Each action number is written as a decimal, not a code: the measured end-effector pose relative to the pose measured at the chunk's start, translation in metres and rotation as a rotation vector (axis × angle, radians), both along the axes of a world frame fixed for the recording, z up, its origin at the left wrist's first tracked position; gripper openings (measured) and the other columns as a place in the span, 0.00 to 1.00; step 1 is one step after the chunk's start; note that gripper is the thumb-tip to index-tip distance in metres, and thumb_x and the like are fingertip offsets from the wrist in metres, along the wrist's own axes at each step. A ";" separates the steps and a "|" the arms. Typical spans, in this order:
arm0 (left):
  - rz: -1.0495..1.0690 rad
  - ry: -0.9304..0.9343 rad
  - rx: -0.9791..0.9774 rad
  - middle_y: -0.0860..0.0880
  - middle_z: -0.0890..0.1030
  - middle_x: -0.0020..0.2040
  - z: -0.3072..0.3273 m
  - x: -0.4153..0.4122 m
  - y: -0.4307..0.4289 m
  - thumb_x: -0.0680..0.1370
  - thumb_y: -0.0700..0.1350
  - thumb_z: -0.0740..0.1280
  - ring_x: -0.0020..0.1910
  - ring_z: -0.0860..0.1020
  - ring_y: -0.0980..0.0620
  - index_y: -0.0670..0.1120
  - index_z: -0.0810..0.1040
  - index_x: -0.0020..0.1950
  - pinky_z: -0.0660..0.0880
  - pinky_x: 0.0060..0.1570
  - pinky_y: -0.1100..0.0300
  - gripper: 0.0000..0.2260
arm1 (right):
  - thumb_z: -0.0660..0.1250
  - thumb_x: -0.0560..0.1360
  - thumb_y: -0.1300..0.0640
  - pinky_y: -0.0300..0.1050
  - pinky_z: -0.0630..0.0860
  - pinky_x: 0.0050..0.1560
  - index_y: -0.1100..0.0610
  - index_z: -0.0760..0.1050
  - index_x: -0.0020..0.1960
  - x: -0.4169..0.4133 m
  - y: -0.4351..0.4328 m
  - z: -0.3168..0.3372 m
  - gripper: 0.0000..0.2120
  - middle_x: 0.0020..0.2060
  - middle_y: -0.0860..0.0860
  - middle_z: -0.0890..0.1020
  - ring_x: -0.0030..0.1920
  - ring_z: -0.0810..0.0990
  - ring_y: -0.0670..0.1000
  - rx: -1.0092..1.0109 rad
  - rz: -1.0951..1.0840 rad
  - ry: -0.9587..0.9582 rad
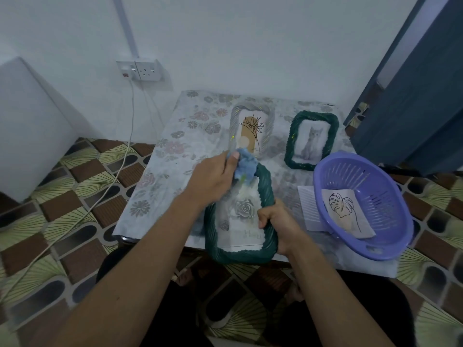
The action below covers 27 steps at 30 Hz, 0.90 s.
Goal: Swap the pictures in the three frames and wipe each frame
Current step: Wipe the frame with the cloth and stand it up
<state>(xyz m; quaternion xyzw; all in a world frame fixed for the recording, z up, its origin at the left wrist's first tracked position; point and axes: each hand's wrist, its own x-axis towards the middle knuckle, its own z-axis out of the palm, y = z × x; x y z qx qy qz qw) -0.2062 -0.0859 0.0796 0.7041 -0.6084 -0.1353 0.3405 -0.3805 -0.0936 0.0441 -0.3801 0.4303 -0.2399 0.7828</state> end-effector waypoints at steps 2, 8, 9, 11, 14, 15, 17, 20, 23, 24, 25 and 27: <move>-0.067 -0.016 0.027 0.54 0.75 0.35 -0.002 0.004 0.001 0.84 0.54 0.55 0.35 0.74 0.56 0.49 0.73 0.43 0.66 0.36 0.63 0.15 | 0.60 0.48 0.71 0.52 0.75 0.38 0.66 0.72 0.51 -0.006 -0.006 -0.001 0.30 0.37 0.58 0.75 0.37 0.76 0.61 -0.011 0.037 0.002; 0.006 0.057 0.046 0.50 0.74 0.28 -0.017 0.002 0.004 0.84 0.56 0.54 0.31 0.75 0.50 0.47 0.69 0.32 0.70 0.35 0.58 0.23 | 0.64 0.56 0.71 0.56 0.80 0.48 0.66 0.75 0.61 -0.020 -0.023 0.005 0.32 0.50 0.63 0.83 0.48 0.82 0.63 -0.083 0.145 -0.075; 0.078 0.059 0.047 0.49 0.72 0.28 -0.021 0.000 0.004 0.84 0.55 0.53 0.30 0.73 0.49 0.46 0.67 0.31 0.67 0.31 0.60 0.24 | 0.67 0.58 0.69 0.58 0.79 0.52 0.66 0.74 0.64 -0.022 -0.025 0.006 0.33 0.54 0.64 0.82 0.51 0.82 0.63 -0.083 0.132 -0.104; 0.245 0.134 0.073 0.48 0.71 0.29 -0.031 -0.003 0.006 0.85 0.54 0.52 0.31 0.72 0.47 0.45 0.67 0.32 0.62 0.28 0.61 0.23 | 0.68 0.62 0.65 0.56 0.80 0.54 0.61 0.75 0.67 -0.028 -0.033 0.008 0.32 0.58 0.62 0.81 0.54 0.82 0.61 -0.052 0.052 -0.179; 0.505 0.384 0.070 0.42 0.77 0.39 -0.045 -0.005 0.011 0.85 0.54 0.50 0.41 0.77 0.41 0.39 0.75 0.43 0.68 0.38 0.56 0.24 | 0.64 0.71 0.59 0.50 0.80 0.54 0.58 0.75 0.67 -0.035 -0.037 0.010 0.24 0.62 0.57 0.81 0.59 0.81 0.57 -0.039 -0.100 -0.262; 0.557 0.450 0.054 0.41 0.78 0.42 -0.048 -0.006 0.012 0.85 0.53 0.49 0.45 0.77 0.40 0.38 0.76 0.47 0.68 0.40 0.55 0.24 | 0.63 0.75 0.57 0.50 0.79 0.55 0.59 0.76 0.67 -0.034 -0.035 0.010 0.21 0.61 0.57 0.81 0.60 0.80 0.57 -0.046 -0.150 -0.284; 0.582 0.540 0.016 0.40 0.78 0.49 -0.051 -0.010 0.014 0.85 0.52 0.50 0.51 0.77 0.39 0.37 0.75 0.55 0.68 0.45 0.55 0.21 | 0.57 0.81 0.53 0.52 0.78 0.57 0.58 0.76 0.66 -0.028 -0.030 0.005 0.18 0.61 0.56 0.82 0.61 0.80 0.57 -0.043 -0.240 -0.294; 0.548 0.622 -0.017 0.45 0.77 0.53 -0.050 -0.018 0.016 0.85 0.52 0.50 0.56 0.76 0.42 0.42 0.73 0.60 0.71 0.53 0.53 0.18 | 0.53 0.83 0.46 0.58 0.75 0.62 0.53 0.75 0.66 -0.014 -0.023 -0.001 0.20 0.61 0.54 0.82 0.61 0.80 0.57 -0.027 -0.349 -0.250; 0.538 0.632 -0.011 0.46 0.78 0.55 -0.048 -0.012 0.015 0.85 0.53 0.50 0.58 0.76 0.44 0.44 0.75 0.60 0.72 0.57 0.52 0.18 | 0.54 0.83 0.44 0.60 0.75 0.64 0.51 0.76 0.65 -0.009 -0.019 0.002 0.19 0.59 0.53 0.83 0.61 0.81 0.56 -0.109 -0.376 -0.131; 0.534 0.626 -0.008 0.45 0.78 0.57 -0.046 -0.008 0.013 0.85 0.53 0.49 0.58 0.76 0.43 0.43 0.75 0.61 0.72 0.58 0.51 0.20 | 0.55 0.83 0.45 0.60 0.75 0.64 0.51 0.78 0.64 -0.009 -0.018 0.003 0.18 0.59 0.53 0.83 0.60 0.81 0.56 -0.138 -0.372 -0.090; 0.534 0.618 -0.006 0.43 0.78 0.59 -0.044 -0.003 0.011 0.85 0.54 0.49 0.59 0.76 0.43 0.43 0.75 0.63 0.72 0.59 0.50 0.21 | 0.56 0.83 0.45 0.60 0.75 0.64 0.50 0.79 0.62 -0.009 -0.018 0.005 0.17 0.59 0.53 0.83 0.60 0.81 0.56 -0.175 -0.360 -0.056; 0.540 0.573 0.011 0.42 0.77 0.62 -0.037 0.005 0.008 0.86 0.53 0.48 0.62 0.75 0.42 0.43 0.74 0.65 0.71 0.61 0.51 0.21 | 0.57 0.82 0.41 0.59 0.74 0.66 0.46 0.82 0.59 -0.008 -0.016 0.007 0.18 0.61 0.53 0.81 0.62 0.80 0.55 -0.265 -0.319 0.037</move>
